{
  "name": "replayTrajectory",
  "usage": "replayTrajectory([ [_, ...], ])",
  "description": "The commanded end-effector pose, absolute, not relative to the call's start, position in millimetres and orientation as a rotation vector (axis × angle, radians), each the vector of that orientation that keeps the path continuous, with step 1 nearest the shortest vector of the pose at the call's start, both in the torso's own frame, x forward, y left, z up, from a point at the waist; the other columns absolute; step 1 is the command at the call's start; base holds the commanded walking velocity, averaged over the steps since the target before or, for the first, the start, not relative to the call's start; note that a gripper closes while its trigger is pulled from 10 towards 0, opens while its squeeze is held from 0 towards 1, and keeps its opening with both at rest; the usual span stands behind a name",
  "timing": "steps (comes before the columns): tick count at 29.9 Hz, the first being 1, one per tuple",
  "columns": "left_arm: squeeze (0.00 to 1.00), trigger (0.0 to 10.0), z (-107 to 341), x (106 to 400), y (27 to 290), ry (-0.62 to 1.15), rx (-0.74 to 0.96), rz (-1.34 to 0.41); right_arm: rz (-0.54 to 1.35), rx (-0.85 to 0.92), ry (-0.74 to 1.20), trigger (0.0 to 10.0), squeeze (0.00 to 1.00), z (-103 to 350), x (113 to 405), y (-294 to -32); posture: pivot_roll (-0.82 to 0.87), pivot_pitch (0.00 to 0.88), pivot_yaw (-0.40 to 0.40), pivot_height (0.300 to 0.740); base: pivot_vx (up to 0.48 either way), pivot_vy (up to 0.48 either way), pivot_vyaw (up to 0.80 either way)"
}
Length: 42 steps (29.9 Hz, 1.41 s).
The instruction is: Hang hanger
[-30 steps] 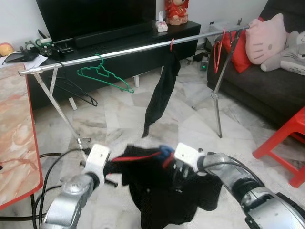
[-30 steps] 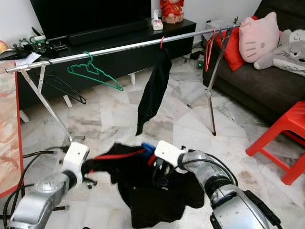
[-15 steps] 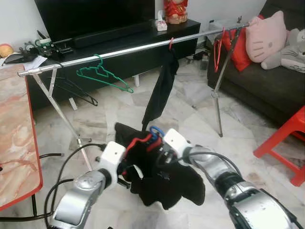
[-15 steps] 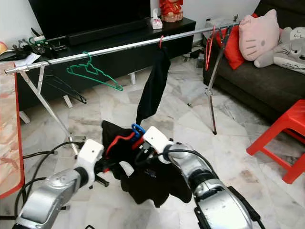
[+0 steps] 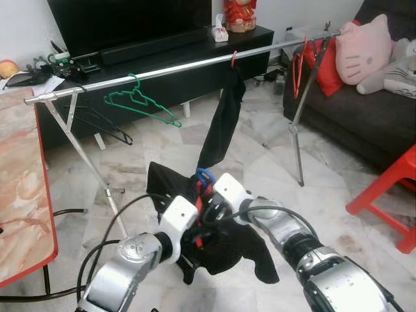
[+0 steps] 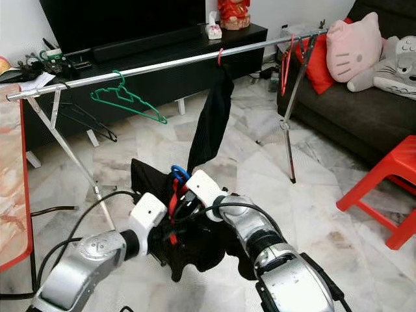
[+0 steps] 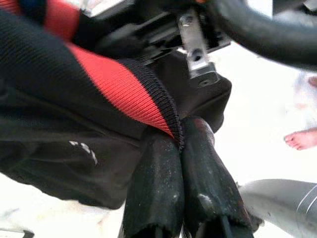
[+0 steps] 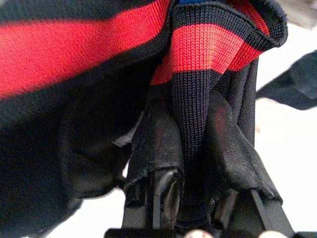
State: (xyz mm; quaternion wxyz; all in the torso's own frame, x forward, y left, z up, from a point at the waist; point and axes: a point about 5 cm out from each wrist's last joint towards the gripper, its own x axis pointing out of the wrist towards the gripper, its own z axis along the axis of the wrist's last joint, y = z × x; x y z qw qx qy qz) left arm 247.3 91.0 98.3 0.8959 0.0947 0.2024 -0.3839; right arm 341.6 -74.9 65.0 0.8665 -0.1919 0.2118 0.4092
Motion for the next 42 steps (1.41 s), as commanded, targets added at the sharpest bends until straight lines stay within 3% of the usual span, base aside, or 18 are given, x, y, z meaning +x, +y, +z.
replayTrajectory([
  [1, 0.00, 1.4, 94, 250, 93, 0.426, 0.220, -0.750, 0.889, -0.382, 0.369, 0.0, 0.00, 79, 346, -67, -0.05, 0.000, 0.045, 0.740, 0.000, 0.000, 0.00],
  [2, 0.00, 4.5, 93, 253, 94, 0.426, 0.237, -0.723, 0.894, -0.377, 0.368, 0.0, 0.00, 79, 346, -66, -0.05, 0.000, 0.045, 0.740, 0.000, 0.000, 0.00],
  [3, 0.00, 4.5, 92, 256, 95, 0.427, 0.258, -0.692, 0.896, -0.380, 0.365, 0.0, 0.00, 80, 346, -66, -0.05, 0.000, 0.046, 0.740, 0.000, 0.000, 0.00],
  [4, 0.00, 10.0, 91, 257, 96, 0.431, 0.253, -0.676, 0.895, -0.379, 0.364, 0.0, 0.00, 80, 346, -65, -0.05, 0.000, 0.046, 0.740, 0.000, 0.000, 0.00],
  [11, 0.00, 10.0, 85, 255, 99, 0.450, 0.244, -0.665, 0.899, -0.359, 0.356, 0.0, 0.00, 81, 346, -64, -0.05, 0.000, 0.052, 0.740, 0.000, 0.000, 0.00],
  [12, 0.74, 10.0, 85, 255, 100, 0.453, 0.243, -0.666, 0.901, -0.358, 0.353, 0.0, 0.00, 82, 347, -64, -0.06, 0.000, 0.053, 0.740, 0.000, 0.000, 0.00],
  [13, 1.00, 10.0, 84, 254, 100, 0.456, 0.242, -0.669, 0.903, -0.357, 0.351, 0.0, 0.00, 82, 347, -64, -0.06, 0.000, 0.054, 0.740, 0.000, 0.000, 0.00],
  [33, 1.00, 10.0, 88, 251, 122, 0.411, 0.252, -0.671, 0.869, -0.363, 0.358, 0.0, 0.00, 79, 347, -86, -0.08, 0.000, 0.071, 0.740, 0.000, 0.000, 0.00],
  [37, 1.00, 10.0, 102, 256, 155, 0.331, 0.281, -0.548, 0.992, -0.440, 0.359, 0.0, 0.00, 80, 343, -107, -0.08, 0.000, 0.065, 0.740, 0.000, 0.000, 0.00],
  [42, 1.00, 10.0, 116, 256, 173, 0.259, 0.303, -0.494, 1.104, -0.517, 0.379, 0.0, 0.00, 83, 338, -129, -0.08, 0.000, 0.058, 0.740, 0.000, 0.000, 0.00],
])
